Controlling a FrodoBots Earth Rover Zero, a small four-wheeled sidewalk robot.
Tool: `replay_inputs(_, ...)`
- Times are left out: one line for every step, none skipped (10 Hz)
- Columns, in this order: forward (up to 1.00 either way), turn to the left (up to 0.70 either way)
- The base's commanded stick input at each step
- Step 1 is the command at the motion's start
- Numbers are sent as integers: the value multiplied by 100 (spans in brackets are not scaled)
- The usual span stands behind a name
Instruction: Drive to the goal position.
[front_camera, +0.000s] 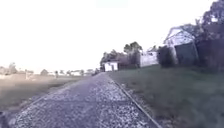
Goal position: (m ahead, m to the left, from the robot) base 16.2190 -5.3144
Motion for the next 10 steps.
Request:
replay_inputs(50,0)
replay_inputs(50,0)
replay_inputs(50,2)
replay_inputs(50,3)
replay_inputs(50,3)
replay_inputs(50,3)
replay_inputs(50,3)
replay_inputs(50,3)
replay_inputs(50,3)
replay_inputs(50,2)
